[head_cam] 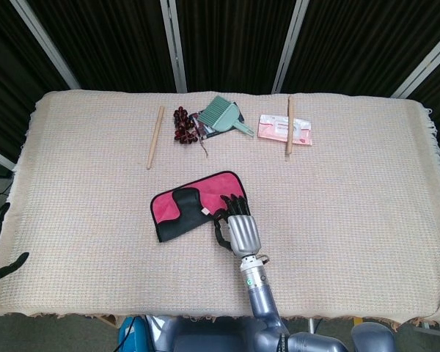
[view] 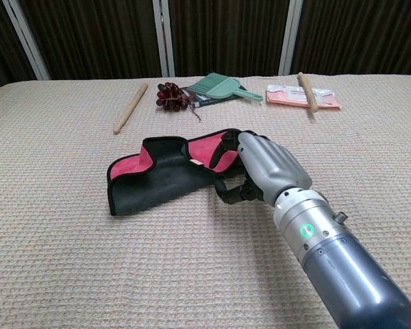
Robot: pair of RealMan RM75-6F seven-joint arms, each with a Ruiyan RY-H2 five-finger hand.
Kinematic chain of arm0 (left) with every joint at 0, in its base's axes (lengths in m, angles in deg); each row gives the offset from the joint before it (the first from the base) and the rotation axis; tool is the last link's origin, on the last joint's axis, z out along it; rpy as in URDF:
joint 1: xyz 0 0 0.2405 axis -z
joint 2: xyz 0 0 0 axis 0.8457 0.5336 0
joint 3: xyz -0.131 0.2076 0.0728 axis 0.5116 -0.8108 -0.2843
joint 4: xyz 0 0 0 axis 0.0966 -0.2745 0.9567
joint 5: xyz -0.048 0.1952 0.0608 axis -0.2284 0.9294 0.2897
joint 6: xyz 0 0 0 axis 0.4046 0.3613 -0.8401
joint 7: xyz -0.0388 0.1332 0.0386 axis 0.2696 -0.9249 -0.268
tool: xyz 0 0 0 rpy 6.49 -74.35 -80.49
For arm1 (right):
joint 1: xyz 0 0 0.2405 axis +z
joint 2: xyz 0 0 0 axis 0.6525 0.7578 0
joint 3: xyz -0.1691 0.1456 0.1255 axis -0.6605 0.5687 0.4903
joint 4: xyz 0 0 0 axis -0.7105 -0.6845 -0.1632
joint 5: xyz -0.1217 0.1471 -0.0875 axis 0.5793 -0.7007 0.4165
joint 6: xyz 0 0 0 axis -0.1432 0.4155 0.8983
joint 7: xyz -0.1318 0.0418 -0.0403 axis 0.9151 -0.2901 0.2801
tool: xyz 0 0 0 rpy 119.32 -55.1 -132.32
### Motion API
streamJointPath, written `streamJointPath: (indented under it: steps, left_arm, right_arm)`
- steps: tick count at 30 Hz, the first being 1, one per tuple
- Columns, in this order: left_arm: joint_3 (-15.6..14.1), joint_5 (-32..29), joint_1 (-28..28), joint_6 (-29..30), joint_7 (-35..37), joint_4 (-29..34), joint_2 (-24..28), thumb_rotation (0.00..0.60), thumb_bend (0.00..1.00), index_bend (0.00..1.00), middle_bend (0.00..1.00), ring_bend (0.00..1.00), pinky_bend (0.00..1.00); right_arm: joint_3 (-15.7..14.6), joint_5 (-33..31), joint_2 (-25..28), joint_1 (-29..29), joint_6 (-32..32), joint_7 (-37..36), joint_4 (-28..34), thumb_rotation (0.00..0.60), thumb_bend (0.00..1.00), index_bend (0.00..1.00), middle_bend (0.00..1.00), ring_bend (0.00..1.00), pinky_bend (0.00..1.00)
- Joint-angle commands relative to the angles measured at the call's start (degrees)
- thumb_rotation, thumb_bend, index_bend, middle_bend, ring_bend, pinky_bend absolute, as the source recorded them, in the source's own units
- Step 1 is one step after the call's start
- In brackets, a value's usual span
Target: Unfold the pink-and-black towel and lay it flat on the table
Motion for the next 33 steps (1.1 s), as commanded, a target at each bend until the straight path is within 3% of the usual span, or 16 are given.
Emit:
streamJointPath:
  steps: [1, 33]
  left_arm:
    - [0.0, -0.1, 0.0, -0.1, 0.0, -0.1, 0.0, 0.6, 0.0, 0.0, 0.0, 0.0, 0.0]
    - [-0.2, 0.1, 0.1, -0.3, -0.2, -0.3, -0.4, 0.6, 0.01, 0.0, 0.0, 0.0, 0.0]
  right_arm:
    - [0.1, 0.0, -0.2, 0.1, 0.0, -0.1, -0.2, 0.6, 0.46, 0.42, 0.16, 0.07, 0.0]
    - [1.0, -0.9, 0.8, 0.2, 0.4, 1.1, 1.6, 0.6, 0.48, 0.58, 0.21, 0.08, 0.0]
